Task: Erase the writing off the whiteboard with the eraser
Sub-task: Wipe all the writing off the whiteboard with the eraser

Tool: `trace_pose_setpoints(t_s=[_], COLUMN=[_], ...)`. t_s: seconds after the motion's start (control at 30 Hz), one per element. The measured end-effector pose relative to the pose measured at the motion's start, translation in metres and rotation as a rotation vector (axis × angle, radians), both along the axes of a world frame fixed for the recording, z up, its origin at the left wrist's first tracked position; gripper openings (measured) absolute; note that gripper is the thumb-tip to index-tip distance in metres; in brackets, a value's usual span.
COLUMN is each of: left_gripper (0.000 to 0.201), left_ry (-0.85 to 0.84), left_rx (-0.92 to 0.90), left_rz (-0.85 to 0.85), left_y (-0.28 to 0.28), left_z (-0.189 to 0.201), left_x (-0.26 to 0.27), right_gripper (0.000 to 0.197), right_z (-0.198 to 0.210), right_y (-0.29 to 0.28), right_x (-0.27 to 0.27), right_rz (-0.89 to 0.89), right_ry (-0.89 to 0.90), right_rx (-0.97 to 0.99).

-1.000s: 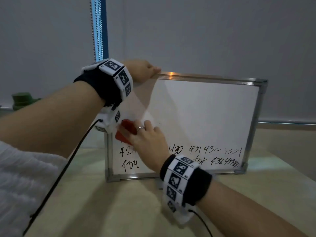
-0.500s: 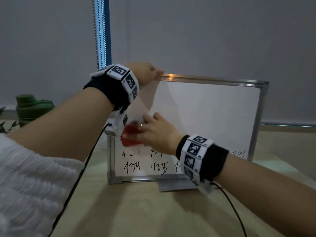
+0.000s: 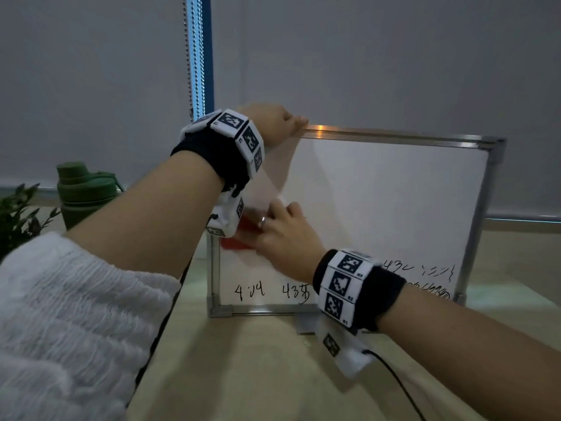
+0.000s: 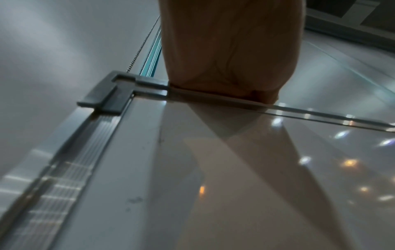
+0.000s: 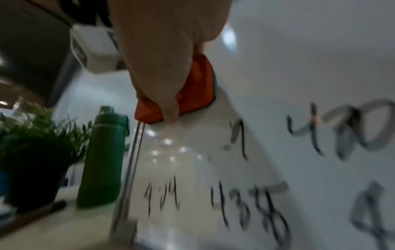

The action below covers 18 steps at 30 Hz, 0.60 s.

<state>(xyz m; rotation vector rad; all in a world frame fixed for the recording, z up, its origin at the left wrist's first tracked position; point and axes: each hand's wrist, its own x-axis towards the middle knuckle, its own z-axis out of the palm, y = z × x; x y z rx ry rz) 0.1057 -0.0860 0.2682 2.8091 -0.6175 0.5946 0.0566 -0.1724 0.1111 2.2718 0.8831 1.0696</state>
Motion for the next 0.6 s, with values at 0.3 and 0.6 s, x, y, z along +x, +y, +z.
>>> trace_pose_setpoints(t_s=[0.3, 0.6], left_gripper=[0.058, 0.054], left_ry=[0.003, -0.005], left_rx=[-0.011, -0.030], left_rz=[0.005, 0.001], left_y=[0.001, 0.000], left_z=[0.000, -0.002], left_x=[-0.003, 0.001], right_gripper=[0.055, 0.056], right_z=[0.010, -0.002], right_y=[-0.014, -0.047], right_x=[0.003, 0.010], right_rz=[0.016, 0.157], right_ry=[0.011, -0.015], right_rx=[0.112, -0.060])
